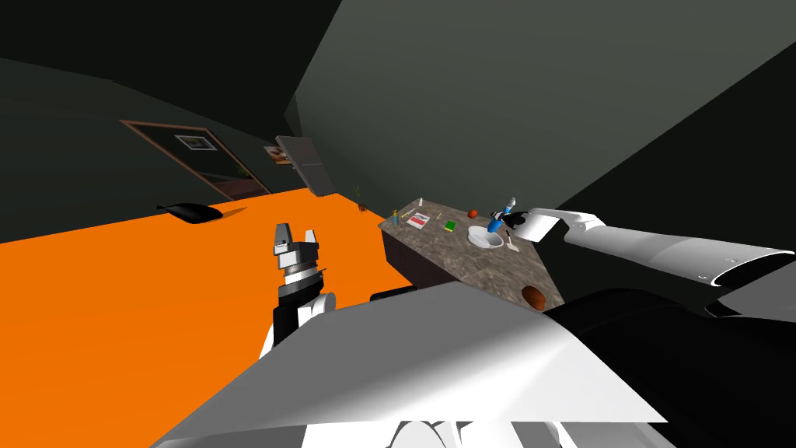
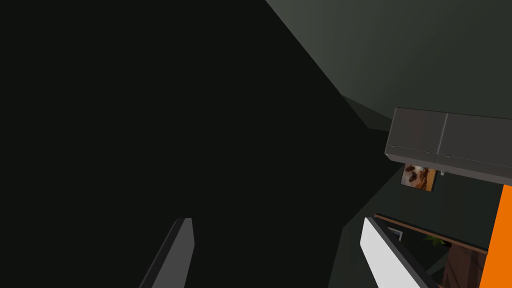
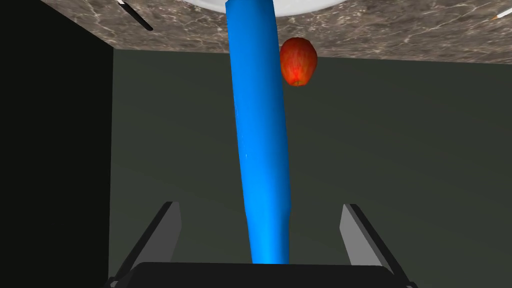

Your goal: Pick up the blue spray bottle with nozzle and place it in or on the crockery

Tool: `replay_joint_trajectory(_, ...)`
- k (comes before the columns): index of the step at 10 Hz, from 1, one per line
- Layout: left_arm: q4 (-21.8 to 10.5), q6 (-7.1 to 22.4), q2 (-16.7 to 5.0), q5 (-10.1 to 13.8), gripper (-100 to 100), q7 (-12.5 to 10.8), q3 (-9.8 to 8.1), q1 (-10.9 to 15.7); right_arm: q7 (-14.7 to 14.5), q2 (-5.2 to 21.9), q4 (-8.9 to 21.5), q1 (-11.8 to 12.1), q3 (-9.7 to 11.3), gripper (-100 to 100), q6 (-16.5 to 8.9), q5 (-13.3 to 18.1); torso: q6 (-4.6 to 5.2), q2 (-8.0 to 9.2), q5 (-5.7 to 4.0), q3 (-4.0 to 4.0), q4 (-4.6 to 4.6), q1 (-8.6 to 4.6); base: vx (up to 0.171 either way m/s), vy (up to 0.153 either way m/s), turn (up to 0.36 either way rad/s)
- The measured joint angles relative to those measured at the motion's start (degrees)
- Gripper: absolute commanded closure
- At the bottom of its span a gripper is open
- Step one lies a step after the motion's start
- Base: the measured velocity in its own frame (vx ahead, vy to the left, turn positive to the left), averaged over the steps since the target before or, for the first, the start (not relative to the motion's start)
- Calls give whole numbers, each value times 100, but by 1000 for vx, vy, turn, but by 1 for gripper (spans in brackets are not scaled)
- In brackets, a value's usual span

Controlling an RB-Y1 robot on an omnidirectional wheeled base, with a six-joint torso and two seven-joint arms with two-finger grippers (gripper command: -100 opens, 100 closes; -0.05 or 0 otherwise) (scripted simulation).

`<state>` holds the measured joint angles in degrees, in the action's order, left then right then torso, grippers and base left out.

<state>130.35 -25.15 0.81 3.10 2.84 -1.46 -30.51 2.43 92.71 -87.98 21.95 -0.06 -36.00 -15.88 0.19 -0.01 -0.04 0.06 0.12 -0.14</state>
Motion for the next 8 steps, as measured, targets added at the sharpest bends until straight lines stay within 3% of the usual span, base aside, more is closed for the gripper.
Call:
replay_joint_trajectory(2, 0, 0, 0, 0, 0, 0, 0, 0, 0, 0, 0, 0, 0, -100, 0, 0, 0, 6, 1, 4, 2, 2, 0, 0, 0)
replay_joint_trajectory(3, 0, 0, 0, 0, 0, 0, 0, 0, 0, 0, 0, 0, 0, 0, 0, 0, 0, 6, 1, 4, 2, 2, 0, 0, 0)
replay_joint_trajectory(4, 0, 0, 0, 0, 0, 0, 0, 0, 0, 0, 0, 0, 0, -100, 0, 0, 0, 7, 1, 4, 2, 2, 5, -24, -77)
replay_joint_trajectory(5, 0, 0, 0, 0, 0, 0, 0, 0, 30, 125, -100, 23, -28, -100, -48, -80, 2, 6, 1, 4, 2, -3, 3, -44, -83)
replay_joint_trajectory(6, 0, 0, 0, 0, 0, 0, 0, 0, 11, 255, -151, -162, 88, -100, -123, -221, 1, 6, -1, 4, 2, -10, 3, -32, -17)
replay_joint_trajectory(8, 0, 0, 0, 0, 0, 0, 0, 0, 62, 439, -309, -48, -17, -100, -211, -338, 1, 5, 0, 3, 2, -5, 6, -23, -48)
